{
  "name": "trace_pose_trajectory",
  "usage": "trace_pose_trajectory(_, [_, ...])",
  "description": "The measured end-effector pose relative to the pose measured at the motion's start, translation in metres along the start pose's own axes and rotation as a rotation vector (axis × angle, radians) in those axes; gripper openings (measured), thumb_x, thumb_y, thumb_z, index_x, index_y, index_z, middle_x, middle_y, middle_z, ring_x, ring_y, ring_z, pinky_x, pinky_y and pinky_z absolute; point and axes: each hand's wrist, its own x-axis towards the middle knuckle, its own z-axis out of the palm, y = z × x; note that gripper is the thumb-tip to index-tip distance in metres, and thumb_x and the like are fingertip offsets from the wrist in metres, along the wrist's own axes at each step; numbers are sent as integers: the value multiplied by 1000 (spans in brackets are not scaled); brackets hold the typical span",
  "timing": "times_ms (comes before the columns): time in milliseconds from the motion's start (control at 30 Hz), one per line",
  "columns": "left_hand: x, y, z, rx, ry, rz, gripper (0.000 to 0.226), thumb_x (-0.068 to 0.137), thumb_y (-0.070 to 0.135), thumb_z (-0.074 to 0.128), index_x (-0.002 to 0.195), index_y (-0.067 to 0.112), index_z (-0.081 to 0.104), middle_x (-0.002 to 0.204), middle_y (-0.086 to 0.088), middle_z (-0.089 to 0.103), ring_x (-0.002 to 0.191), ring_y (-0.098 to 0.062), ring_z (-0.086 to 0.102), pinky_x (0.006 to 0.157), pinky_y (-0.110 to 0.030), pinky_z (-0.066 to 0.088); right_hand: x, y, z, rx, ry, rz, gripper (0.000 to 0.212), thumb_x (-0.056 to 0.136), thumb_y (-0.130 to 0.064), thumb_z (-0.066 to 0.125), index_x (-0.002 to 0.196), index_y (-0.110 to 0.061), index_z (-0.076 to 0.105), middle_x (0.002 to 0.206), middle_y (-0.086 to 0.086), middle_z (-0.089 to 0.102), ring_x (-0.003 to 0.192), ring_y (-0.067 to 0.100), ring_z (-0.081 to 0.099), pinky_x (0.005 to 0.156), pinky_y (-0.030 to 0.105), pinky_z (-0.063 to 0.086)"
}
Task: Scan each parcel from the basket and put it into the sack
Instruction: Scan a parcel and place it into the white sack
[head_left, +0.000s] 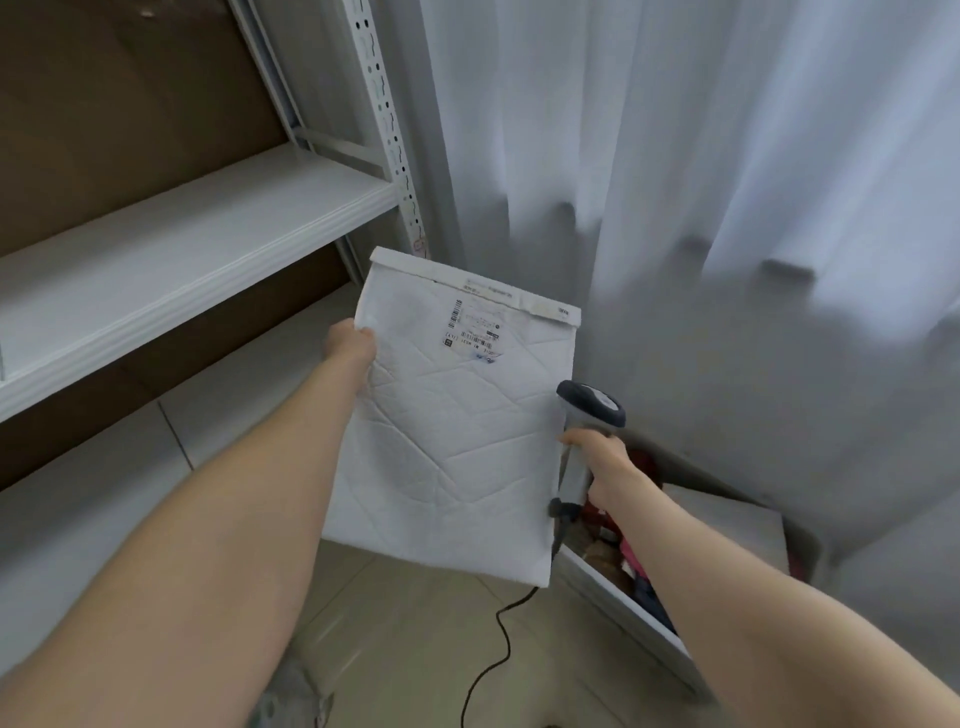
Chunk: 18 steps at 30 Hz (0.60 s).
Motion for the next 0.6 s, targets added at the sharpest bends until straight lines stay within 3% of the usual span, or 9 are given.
trace_pose_trajectory(167, [-26,-37,-30,-16,56,-78,38,96,20,46,130,4,51,116,-15,58,88,-30,59,67,-29,46,-21,26,16,-89,-53,12,50,84,-8,69,129,-4,46,113,15,57,109,36,55,99,49,47])
trace_pose_trajectory(300, [-63,-72,-69,-52,-56,-210,81,66,34,81,132,5,43,126,-9,54,111,-34,56,86,-43,52,-48,47,24,-177,7,-45,42,84,-2,69,122,4,51,93,12,54,95,33,53,89,41,48])
trace_pose_trajectory(467, [-124,-136,-114,159,0,-251,64,73,14,75,127,4,42,123,-13,53,112,-33,53,88,-38,50,-96,75,39,-278,-4,-42,34,83,-5,71,110,3,52,85,12,52,93,32,53,85,39,47])
trace_pose_trajectory(600, [-154,-185,-159,211,85,-319,60,74,9,67,129,3,44,126,-19,52,110,-35,55,88,-38,51,-135,105,57,-341,-111,-7,27,85,-5,69,100,-3,47,88,12,51,99,35,52,98,47,46])
